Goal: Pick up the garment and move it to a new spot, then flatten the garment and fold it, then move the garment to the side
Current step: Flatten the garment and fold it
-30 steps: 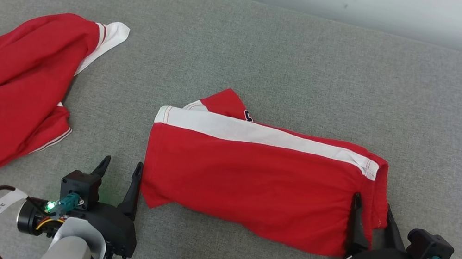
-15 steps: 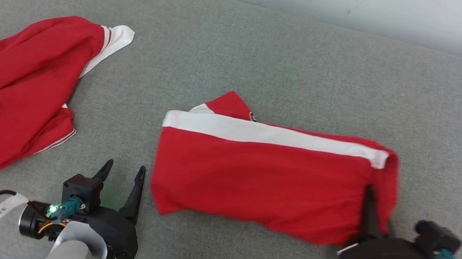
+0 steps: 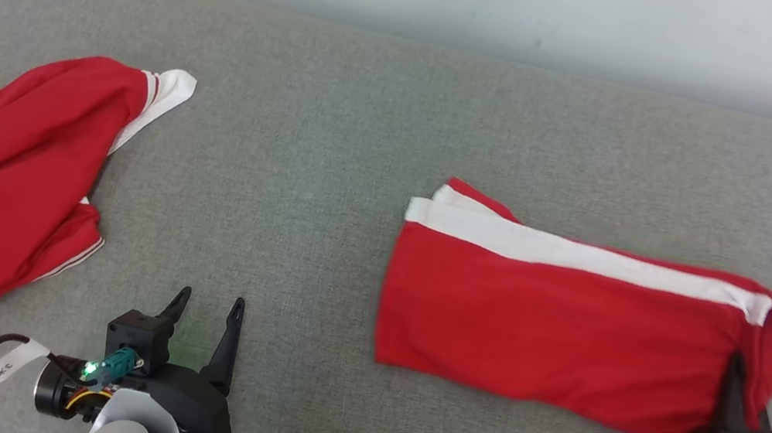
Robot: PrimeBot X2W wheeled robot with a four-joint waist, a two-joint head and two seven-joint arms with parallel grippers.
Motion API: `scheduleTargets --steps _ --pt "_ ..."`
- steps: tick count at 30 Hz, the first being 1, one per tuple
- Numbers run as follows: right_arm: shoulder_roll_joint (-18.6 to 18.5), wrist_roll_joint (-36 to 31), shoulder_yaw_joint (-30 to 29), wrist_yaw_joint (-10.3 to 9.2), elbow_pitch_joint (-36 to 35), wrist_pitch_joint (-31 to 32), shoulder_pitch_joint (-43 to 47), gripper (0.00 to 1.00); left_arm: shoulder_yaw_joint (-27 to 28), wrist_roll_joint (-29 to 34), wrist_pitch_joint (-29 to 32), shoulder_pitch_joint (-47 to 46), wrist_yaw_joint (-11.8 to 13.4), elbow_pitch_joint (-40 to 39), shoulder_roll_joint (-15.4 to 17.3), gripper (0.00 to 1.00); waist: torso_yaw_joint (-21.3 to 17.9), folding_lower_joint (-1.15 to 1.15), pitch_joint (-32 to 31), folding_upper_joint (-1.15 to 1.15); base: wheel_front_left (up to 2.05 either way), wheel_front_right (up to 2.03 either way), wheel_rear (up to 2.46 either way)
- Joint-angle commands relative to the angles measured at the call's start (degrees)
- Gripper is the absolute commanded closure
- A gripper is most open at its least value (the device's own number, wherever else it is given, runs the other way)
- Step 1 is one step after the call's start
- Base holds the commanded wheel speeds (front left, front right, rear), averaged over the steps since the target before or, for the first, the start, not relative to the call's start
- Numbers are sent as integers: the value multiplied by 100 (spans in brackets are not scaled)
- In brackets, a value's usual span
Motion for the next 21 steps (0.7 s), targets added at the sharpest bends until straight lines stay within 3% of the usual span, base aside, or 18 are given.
scheduleTargets --steps 1,7,12,21 --pt "-61 -46 -49 1 48 -3 92 100 11 -15 -7 115 -22 25 4 0 -63 0 -76 -1 0 0 0" --pt "-254 -331 -274 1 287 -3 175 100 7 2 -7 207 -21 39 4 0 -177 0 -216 -1 0 0 0" --pt "-244 -636 -183 2 4 -3 50 100 -12 -5 -7 281 -29 34 6 0 -241 0 -261 -1 0 0 0" --pt "-94 -571 1100 2 -764 -3 -138 100 -125 -98 -7 245 -22 -2 6 0 -170 0 -236 -1 0 0 0"
